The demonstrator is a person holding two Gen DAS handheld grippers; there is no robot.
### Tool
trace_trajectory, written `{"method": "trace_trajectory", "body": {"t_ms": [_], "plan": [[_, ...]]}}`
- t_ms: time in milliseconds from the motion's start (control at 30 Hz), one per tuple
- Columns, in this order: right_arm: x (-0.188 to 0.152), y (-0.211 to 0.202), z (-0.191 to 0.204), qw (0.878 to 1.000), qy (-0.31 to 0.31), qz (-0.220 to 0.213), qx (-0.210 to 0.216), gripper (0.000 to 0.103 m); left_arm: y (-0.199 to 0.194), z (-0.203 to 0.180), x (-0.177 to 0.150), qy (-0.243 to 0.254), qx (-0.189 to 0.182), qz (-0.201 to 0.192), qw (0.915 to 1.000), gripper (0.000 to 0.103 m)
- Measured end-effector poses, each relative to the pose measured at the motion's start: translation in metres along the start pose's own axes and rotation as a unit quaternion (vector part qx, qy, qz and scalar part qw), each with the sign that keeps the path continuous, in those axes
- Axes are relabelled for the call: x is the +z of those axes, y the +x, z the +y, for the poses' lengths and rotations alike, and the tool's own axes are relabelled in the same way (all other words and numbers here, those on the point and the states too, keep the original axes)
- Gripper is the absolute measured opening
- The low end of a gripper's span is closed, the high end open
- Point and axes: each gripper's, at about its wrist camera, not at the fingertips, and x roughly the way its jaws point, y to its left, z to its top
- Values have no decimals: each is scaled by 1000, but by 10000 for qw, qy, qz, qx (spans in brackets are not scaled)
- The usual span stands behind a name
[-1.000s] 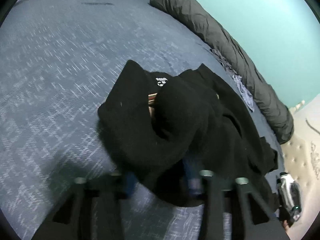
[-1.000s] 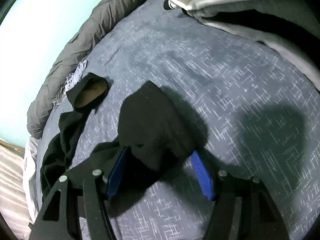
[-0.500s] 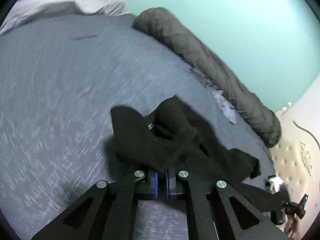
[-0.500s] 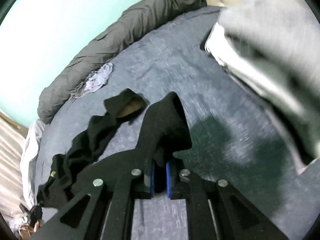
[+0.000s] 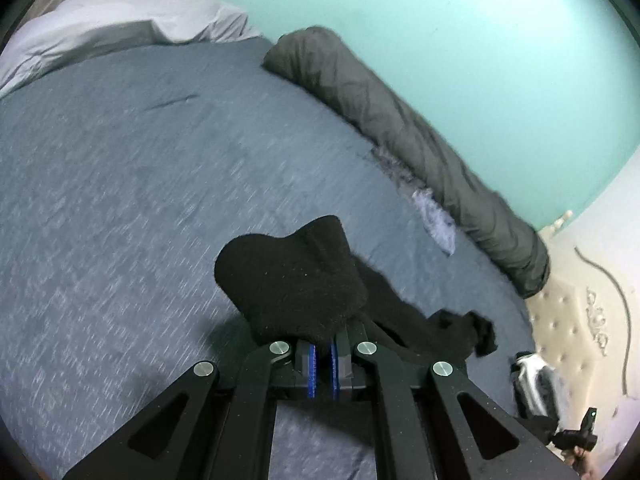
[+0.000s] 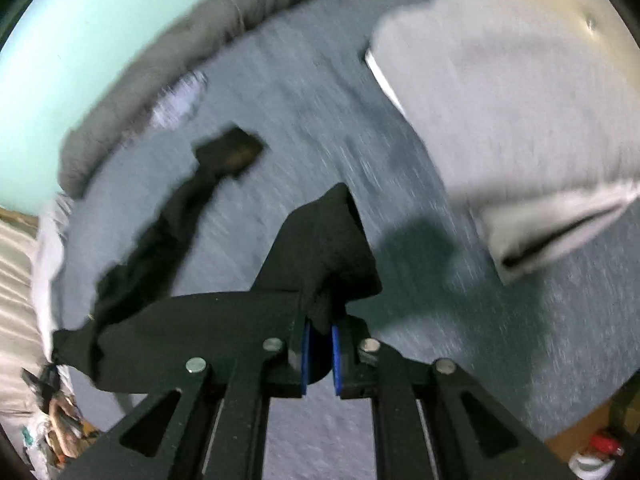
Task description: Fold clothes
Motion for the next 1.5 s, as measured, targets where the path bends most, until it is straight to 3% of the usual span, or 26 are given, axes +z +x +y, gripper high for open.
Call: {"method": "trace_trajectory", "body": {"t_ms": [233,400,600,800,900,933,967,1000,1033,1200,1400,1500], "plan": [[-36,84,-19,9963,52,821,-265,8,26,21,-33,-102,345,321,9988,5],[-40,93,-28,9940,86,1056,-256,8,33,22,-29,-110,334,281,9990,5],[-4,82,-33,9936,742,806,289,8,46,11,-7,-130,290,228,9992,5],[41,93,-30,9896,1331,450,310,8,68,1,14,-93,418,253,9988,5],[55,99,-26,9881,1460,197,442,12,85,2,19,-95,581,355,9976,5],[58,102,-25,9876,1488,141,471,18,91,1,19,-45,671,384,9970,5],[60,106,-24,9883,1456,163,429,26,95,1,20,-3,731,410,9965,5],[63,111,-22,9891,1409,206,368,43,98,0,19,24,740,429,9963,5],[64,113,-19,9909,1291,189,319,52,101,0,19,52,756,441,9961,5],[56,112,4,9998,207,-69,27,53,106,4,10,102,842,444,9954,5],[24,93,3,9960,-635,-585,-214,53,98,3,1,225,902,398,9949,5],[8,94,0,9942,-842,-625,-249,53,94,4,-4,290,935,410,9944,5]]}}
